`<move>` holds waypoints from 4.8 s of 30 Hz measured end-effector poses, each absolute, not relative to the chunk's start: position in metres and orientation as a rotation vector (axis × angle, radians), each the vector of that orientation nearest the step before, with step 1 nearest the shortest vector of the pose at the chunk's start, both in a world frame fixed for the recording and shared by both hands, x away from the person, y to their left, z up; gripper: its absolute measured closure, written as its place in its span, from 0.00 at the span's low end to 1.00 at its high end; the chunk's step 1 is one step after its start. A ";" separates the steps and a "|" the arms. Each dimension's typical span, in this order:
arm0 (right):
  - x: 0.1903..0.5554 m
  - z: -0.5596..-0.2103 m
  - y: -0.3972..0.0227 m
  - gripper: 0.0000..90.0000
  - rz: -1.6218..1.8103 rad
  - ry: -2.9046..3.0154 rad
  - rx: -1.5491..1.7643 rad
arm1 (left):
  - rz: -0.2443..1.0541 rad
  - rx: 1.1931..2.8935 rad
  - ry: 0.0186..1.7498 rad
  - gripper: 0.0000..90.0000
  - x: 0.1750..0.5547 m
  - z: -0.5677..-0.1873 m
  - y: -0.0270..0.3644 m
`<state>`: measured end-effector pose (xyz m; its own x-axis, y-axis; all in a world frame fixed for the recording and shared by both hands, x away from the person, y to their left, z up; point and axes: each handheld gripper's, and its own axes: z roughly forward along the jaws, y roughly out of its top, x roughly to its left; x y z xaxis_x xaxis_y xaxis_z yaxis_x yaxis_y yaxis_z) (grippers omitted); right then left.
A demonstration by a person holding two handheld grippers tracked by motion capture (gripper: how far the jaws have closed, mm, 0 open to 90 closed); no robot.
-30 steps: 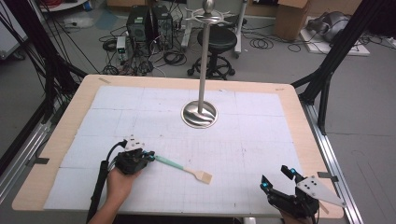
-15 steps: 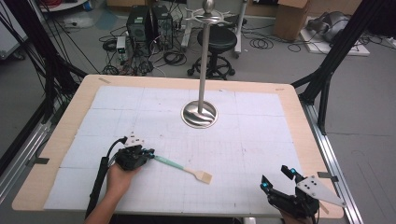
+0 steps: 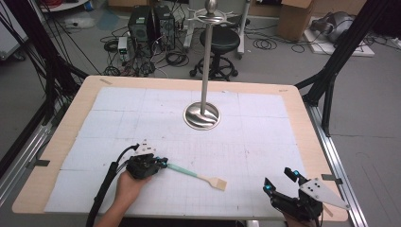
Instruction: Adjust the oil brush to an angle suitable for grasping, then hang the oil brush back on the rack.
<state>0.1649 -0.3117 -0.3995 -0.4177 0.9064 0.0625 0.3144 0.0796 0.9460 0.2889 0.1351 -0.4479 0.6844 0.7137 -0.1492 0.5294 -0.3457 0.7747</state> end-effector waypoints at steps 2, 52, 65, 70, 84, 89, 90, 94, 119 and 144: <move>0.165 -0.399 -0.311 0.23 1.343 1.797 1.208 | 0.254 2.033 0.934 0.99 0.286 -0.448 0.125; 0.176 -0.402 -0.286 0.19 1.346 1.923 1.161 | 0.448 1.550 0.848 0.22 0.224 -0.416 0.245; 0.180 -0.405 -0.277 0.19 1.347 1.991 1.145 | 0.447 1.546 0.848 0.25 0.222 -0.417 0.245; 0.184 -0.405 -0.270 0.19 1.363 2.016 1.129 | 0.445 1.533 0.857 0.25 0.221 -0.416 0.249; 0.209 -0.407 -0.224 0.42 1.345 2.272 0.934 | 0.439 1.551 0.859 0.26 0.220 -0.417 0.244; 0.218 -0.410 -0.210 0.48 1.333 2.361 0.887 | 0.451 1.546 0.862 0.27 0.219 -0.416 0.243; 0.224 -0.412 -0.205 0.50 1.294 2.410 0.857 | 0.448 1.546 0.862 0.27 0.219 -0.416 0.243; 0.231 -0.415 -0.201 0.52 1.270 2.452 0.848 | 0.444 1.547 0.862 0.27 0.219 -0.416 0.243; 0.264 -0.432 -0.175 0.78 0.976 2.762 0.679 | 0.427 1.544 0.855 0.28 0.219 -0.416 0.242; 0.263 -0.429 -0.171 0.92 0.962 2.769 0.876 | 0.413 1.550 0.863 0.28 0.220 -0.417 0.241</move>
